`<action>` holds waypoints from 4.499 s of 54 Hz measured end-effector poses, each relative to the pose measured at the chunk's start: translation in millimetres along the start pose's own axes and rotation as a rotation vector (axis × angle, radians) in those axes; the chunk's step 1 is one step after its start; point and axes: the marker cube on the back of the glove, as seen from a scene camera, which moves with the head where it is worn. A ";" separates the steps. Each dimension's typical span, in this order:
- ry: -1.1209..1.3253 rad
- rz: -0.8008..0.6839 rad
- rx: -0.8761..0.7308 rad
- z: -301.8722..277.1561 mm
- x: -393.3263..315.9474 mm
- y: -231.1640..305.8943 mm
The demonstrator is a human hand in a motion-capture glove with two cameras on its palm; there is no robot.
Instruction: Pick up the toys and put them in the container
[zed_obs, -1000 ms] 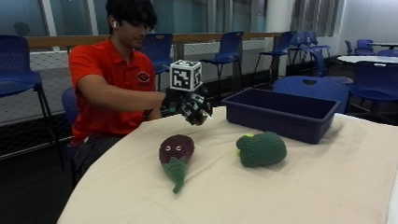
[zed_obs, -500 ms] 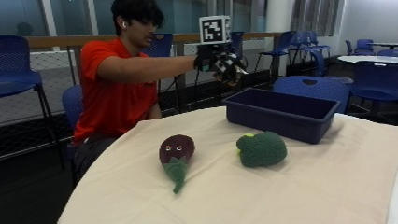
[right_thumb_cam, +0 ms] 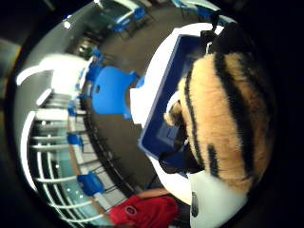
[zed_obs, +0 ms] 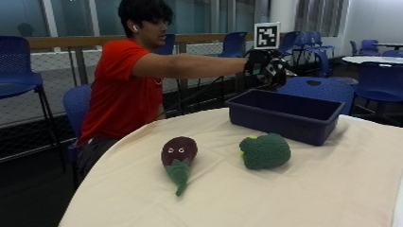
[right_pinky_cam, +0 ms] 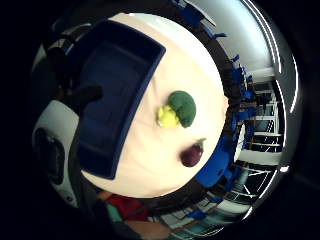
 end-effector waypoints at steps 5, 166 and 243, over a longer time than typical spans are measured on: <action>-0.047 -0.049 -0.007 13.8 -11.8 -3.0; 0.017 0.028 0.085 -25.9 89.5 103.9; -0.118 0.283 -0.052 73.5 167.7 42.4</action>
